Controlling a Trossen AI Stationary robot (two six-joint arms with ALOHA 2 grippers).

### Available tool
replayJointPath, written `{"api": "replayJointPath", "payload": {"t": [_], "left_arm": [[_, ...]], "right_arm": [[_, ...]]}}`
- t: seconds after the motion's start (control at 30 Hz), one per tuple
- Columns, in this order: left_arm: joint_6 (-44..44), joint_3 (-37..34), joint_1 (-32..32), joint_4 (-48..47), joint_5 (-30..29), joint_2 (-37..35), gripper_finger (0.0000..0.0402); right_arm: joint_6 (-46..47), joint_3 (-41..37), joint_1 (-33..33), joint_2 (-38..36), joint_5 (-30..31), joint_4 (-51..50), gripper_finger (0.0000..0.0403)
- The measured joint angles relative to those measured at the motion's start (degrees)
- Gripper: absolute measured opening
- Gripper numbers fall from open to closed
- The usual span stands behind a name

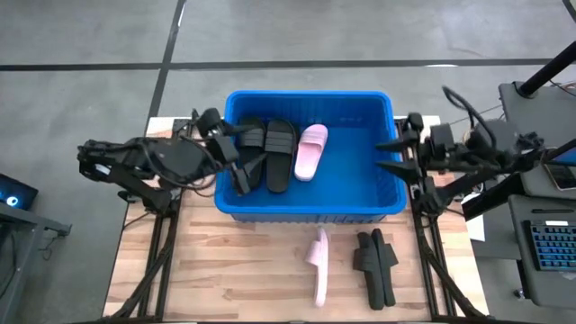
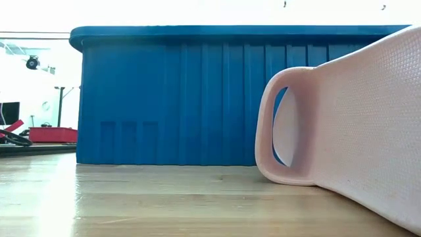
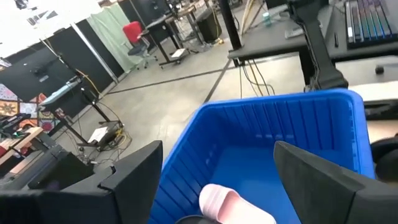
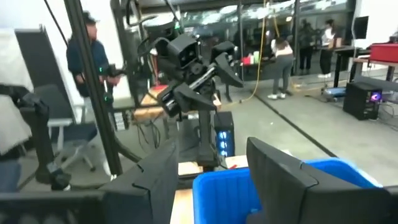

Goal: Pick and place slides into bin
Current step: Put the pink slides into the blue bin

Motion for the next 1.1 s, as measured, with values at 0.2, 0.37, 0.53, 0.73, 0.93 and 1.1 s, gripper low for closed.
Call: {"api": "replayJointPath", "payload": {"t": [0.2, 0.37, 0.53, 0.73, 0.93, 1.1], "left_arm": [[-1.94, -0.02, 0.00, 0.60, 0.24, 2.80, 0.0290], [-9.12, -0.02, 0.01, 1.53, 8.03, 5.92, 0.0290], [-12.53, -0.02, -0.37, 2.16, 25.39, 9.91, 0.0290], [-23.00, -0.02, -1.52, 2.74, 30.09, 16.73, 0.0290], [-32.20, 0.24, -3.67, 5.01, 37.01, 23.50, 0.0290], [-36.15, 0.26, -5.86, 5.02, 39.48, 27.73, 0.0290]], "right_arm": [[2.50, -20.75, 3.24, -11.47, 5.34, 11.45, 0.0156], [6.69, -33.72, 3.24, -19.99, 10.32, 15.93, 0.0139], [13.14, -41.51, 3.24, -28.02, 11.00, 16.58, 0.0127], [13.75, -46.01, 3.24, -35.31, 10.63, 16.54, 0.0126], [11.02, -47.04, 3.24, -39.56, 10.60, 15.84, 0.0129], [10.98, -47.04, 3.24, -40.99, 10.60, 15.31, 0.0129]]}}
